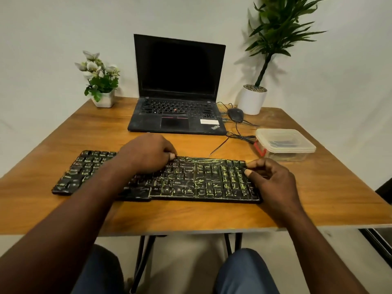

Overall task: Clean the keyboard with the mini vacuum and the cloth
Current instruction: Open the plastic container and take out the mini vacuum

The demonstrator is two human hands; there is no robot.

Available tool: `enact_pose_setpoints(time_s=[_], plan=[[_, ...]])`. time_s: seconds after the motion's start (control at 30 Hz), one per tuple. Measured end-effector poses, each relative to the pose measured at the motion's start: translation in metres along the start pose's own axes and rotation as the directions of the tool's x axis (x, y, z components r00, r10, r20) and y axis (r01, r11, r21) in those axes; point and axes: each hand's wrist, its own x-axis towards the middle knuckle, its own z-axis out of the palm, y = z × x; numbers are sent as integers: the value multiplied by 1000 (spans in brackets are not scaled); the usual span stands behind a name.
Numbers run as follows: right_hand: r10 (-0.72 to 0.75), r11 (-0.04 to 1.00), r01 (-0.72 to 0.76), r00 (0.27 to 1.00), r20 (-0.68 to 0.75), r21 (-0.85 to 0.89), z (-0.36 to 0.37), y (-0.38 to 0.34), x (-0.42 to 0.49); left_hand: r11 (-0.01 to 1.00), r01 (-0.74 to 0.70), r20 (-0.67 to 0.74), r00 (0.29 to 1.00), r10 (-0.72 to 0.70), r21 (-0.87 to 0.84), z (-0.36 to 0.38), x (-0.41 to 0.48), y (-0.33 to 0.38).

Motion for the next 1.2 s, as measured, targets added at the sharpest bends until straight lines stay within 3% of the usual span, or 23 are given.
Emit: enact_pose_setpoints(time_s=[0.1,0.27,0.77,0.97,1.2], plan=[[-33,998,34,999,24,-50,-1,-2,-4,993,-16,36,999,20,-118,-2,-7,-8],[-35,996,37,999,30,-77,-6,-1,-10,980,-12,-35,999,5,-197,7,-24,-8],[2,1000,-3,1000,-18,-24,-8,1,-11,995,39,-124,991,-50,-93,19,-23,14],[30,998,-28,999,-35,60,-12,1,-8,993,-99,-248,965,81,-60,32,-15,65],[29,997,-25,998,-48,76,-22,6,-3,982,-187,-245,954,173,-37,48,4,114]])
